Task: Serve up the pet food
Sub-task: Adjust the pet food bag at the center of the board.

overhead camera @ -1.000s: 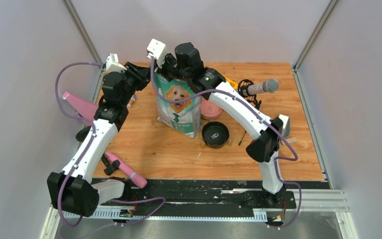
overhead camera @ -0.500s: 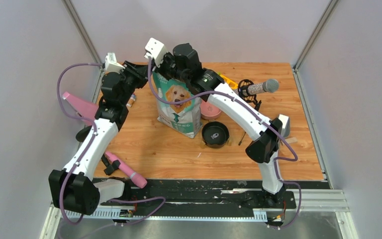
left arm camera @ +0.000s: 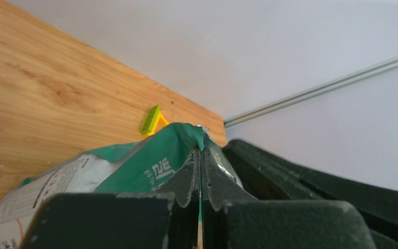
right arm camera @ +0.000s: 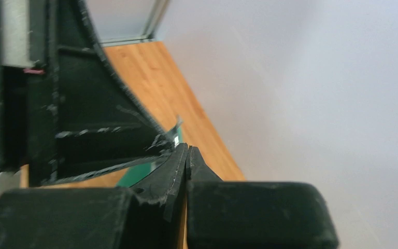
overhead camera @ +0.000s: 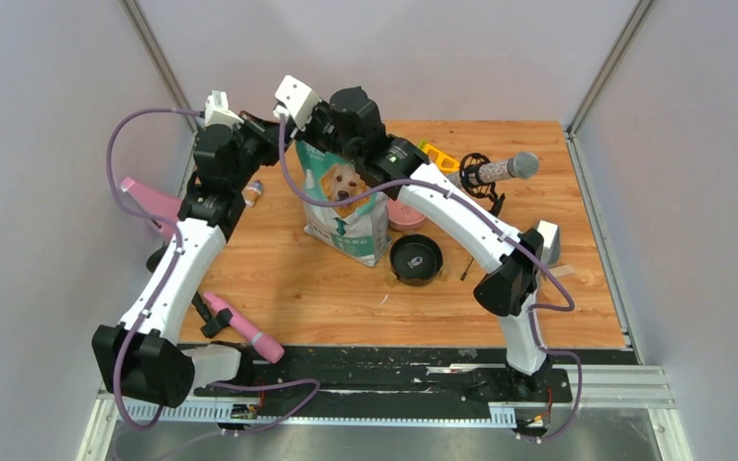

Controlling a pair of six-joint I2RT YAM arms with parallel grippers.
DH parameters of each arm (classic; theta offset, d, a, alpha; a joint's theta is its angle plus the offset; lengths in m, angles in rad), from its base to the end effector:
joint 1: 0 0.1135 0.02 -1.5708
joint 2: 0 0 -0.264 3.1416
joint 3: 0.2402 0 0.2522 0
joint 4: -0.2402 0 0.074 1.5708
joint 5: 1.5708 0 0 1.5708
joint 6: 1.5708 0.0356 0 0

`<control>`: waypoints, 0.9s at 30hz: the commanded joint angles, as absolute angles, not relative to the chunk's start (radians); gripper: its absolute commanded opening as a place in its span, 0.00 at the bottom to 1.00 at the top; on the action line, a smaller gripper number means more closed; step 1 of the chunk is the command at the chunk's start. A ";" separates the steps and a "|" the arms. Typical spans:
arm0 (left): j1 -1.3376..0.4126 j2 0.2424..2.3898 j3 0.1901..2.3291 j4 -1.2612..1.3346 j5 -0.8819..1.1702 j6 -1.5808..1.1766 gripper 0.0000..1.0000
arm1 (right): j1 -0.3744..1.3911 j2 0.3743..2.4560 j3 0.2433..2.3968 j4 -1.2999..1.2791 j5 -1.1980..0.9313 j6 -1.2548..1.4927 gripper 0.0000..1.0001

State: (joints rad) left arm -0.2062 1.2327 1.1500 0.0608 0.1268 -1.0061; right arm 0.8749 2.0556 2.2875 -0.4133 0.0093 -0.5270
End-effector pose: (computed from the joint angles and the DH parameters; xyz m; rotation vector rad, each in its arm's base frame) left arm 0.2837 -0.0639 0.3997 -0.5614 1.5977 -1.0302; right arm 0.3051 0.3647 0.4420 -1.1290 1.3483 0.2456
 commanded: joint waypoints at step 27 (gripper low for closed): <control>-0.209 1.247 1.303 -0.215 0.067 -0.804 0.00 | 0.778 1.444 1.679 -0.442 -0.238 -0.268 1.00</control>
State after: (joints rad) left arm -0.2085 1.2308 1.2724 -0.2420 0.0956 -0.8162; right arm 0.7624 1.5688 1.8126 -0.4263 -0.0772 -0.3134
